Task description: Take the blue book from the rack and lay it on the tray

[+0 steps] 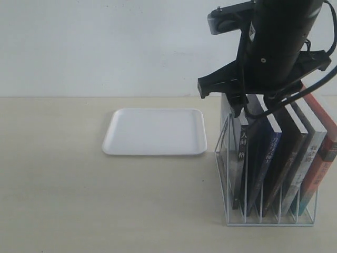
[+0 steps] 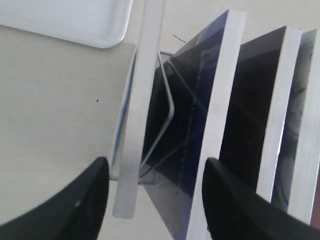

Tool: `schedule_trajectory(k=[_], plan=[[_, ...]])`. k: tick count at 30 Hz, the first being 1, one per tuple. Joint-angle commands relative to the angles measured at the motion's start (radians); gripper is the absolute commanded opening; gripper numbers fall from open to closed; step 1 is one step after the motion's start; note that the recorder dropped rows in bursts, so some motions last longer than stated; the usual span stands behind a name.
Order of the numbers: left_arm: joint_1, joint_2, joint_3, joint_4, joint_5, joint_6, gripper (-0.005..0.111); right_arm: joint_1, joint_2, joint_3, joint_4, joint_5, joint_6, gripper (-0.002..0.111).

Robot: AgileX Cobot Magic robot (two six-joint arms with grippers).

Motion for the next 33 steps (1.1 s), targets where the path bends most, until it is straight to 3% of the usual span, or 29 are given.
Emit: schedule_trajectory(k=[1,16,19,27,31,33], plan=[[-0.008,-0.002,0.004,0.002,-0.006,0.002,0.006,0.0,-0.035,-0.009,-0.01,0.023,0.003,0.054],[-0.008,-0.002,0.004,0.002,-0.006,0.002,0.006,-0.005,-0.181,-0.071,-0.196,0.023,0.003,0.054],[-0.008,-0.002,0.004,0.002,-0.006,0.002,0.006,-0.055,-0.181,-0.071,-0.179,0.023,0.003,0.052],[-0.008,-0.002,0.004,0.002,-0.006,0.002,0.006,-0.249,-0.183,-0.071,-0.02,0.023,-0.102,0.023],[-0.008,-0.002,0.004,0.002,-0.006,0.002,0.006,-0.346,-0.183,-0.071,-0.018,0.023,-0.202,0.0],[-0.008,-0.002,0.004,0.002,-0.006,0.002,0.006,-0.389,-0.183,-0.071,0.001,0.023,-0.216,0.0]])
